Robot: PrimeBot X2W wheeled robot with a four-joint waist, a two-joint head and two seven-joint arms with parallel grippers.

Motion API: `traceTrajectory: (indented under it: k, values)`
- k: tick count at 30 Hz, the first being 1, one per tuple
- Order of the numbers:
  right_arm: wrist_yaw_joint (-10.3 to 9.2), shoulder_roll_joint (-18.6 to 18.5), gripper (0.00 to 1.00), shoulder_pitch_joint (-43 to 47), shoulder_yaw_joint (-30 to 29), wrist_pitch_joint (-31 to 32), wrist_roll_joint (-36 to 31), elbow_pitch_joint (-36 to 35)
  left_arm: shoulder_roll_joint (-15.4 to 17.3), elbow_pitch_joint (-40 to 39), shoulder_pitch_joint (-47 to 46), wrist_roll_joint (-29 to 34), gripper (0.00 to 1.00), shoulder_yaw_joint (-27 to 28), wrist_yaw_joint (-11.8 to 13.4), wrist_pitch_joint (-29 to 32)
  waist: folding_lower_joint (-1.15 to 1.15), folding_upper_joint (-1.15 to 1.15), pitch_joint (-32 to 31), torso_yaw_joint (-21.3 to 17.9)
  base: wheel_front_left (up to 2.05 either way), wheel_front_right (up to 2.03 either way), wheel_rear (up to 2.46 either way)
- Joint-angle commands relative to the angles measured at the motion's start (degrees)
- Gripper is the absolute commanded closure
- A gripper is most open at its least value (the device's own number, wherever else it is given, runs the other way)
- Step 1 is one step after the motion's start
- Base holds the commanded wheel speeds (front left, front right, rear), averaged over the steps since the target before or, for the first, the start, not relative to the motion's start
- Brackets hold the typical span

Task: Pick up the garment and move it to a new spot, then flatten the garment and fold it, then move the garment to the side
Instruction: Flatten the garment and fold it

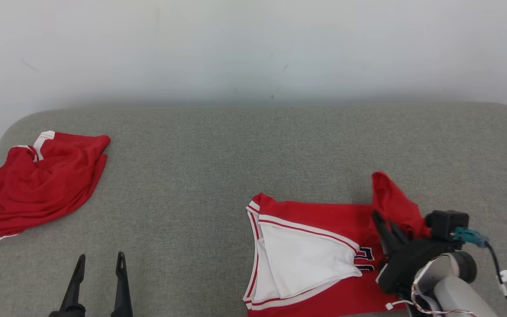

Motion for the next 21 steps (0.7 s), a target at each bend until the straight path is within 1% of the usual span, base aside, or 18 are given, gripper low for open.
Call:
traceTrajectory:
  k: [1, 5, 10, 14, 20, 21]
  values:
    - [-0.16, 0.71, 1.00, 0.71, 0.55, 0.42, -0.51, -0.80, -0.10, 0.15, -0.27, -0.07, 0.00, -0.08, 0.17, -0.18, 0.00, 0.00, 0.11, 0.47, 0.00, 0.00, 0.00]
    - [-0.16, 4.23, 1.00, 0.86, 3.47, 2.09, -1.45, -3.41, -0.12, 0.47, -0.58, -0.29, 0.00, -0.54, 0.22, -0.18, 0.00, 0.00, 0.33, 1.41, 0.00, 0.00, 0.00]
    - [-0.16, 8.05, 1.00, 0.46, 5.61, 2.68, -1.92, -3.74, -0.14, 1.00, -1.31, -0.78, 0.00, -1.62, 0.38, -0.18, 0.00, 0.00, 0.81, 2.98, 0.00, 0.00, 0.00]
    - [-0.16, 9.87, 1.00, 0.05, 7.12, 2.55, -2.10, -2.50, -0.15, 1.36, -2.08, -1.37, 0.00, -2.56, 0.69, -0.18, 0.00, 0.00, 1.22, 4.30, 0.00, 0.00, 0.00]
    - [-0.16, 11.29, 1.00, -0.98, 8.44, 1.00, -1.78, 0.58, -0.14, 1.85, -2.64, -1.60, 0.00, -3.76, 0.95, -0.18, 0.00, 0.00, 1.81, 5.58, 0.00, 0.00, 0.00]
    - [-0.16, 11.36, 0.87, -1.28, 8.71, 0.72, -2.00, 1.15, -0.15, 1.91, -2.82, -1.68, 0.00, -3.94, 1.06, -0.18, 0.00, 0.00, 1.87, 5.69, 0.00, 0.00, 0.00]
